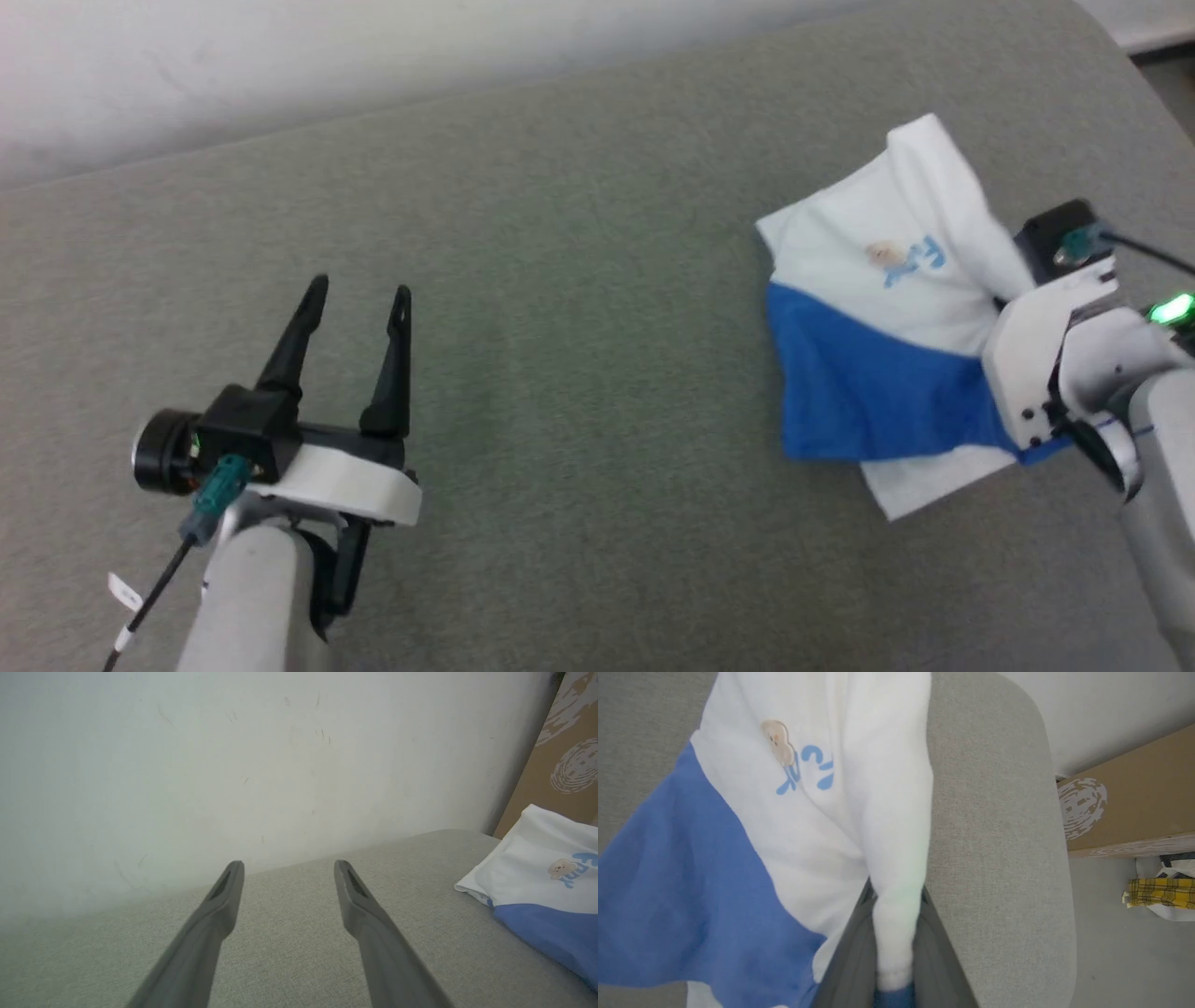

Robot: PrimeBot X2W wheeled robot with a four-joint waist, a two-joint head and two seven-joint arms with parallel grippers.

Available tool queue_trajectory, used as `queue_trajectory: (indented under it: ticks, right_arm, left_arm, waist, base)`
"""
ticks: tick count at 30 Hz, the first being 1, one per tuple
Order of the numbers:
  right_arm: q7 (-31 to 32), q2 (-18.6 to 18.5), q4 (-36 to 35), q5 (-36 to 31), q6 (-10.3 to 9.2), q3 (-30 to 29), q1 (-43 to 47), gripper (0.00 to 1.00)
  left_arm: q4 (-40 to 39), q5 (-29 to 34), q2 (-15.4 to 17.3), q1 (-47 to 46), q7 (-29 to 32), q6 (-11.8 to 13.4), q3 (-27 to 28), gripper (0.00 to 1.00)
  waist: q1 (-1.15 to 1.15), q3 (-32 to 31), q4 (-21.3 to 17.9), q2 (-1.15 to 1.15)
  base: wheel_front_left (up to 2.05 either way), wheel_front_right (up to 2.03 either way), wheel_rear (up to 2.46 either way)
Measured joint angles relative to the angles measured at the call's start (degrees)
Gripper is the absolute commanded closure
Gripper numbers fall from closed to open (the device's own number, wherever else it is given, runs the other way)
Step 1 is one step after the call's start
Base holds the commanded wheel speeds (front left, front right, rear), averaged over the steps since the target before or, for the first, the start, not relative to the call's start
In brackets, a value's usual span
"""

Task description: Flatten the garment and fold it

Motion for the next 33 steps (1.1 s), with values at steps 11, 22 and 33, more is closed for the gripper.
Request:
queue_trajectory:
  ticks: [11,22,33]
  right_arm:
    - [-9.9,-4.04,14.5,-6.94,0.01,-7.39,-12.09,1.0]
    - [-18.26,-4.8,23.84,-17.95,0.01,-19.44,-18.5,1.0]
    - [-20.81,-2.13,27.54,-25.09,0.01,-27.67,-19.24,0.0]
  left_arm:
    - [-4.79,0.92,3.61,-5.31,4.17,-0.87,-1.62,0.0]
    - [-6.6,1.41,5.02,-6.62,5.48,-0.88,-2.71,0.0]
    - [-4.74,1.11,4.69,-6.44,3.88,-0.34,-3.09,0.0]
  waist:
    - [0.01,9.26,-5.89,0.0]
    - [0.01,16.78,-5.18,0.0]
    - [0.0,15.82,-0.99,0.0]
  base:
    - [0.0,0.0,0.0]
    - [0.0,0.0,0.0]
    - [0.0,0.0,0.0]
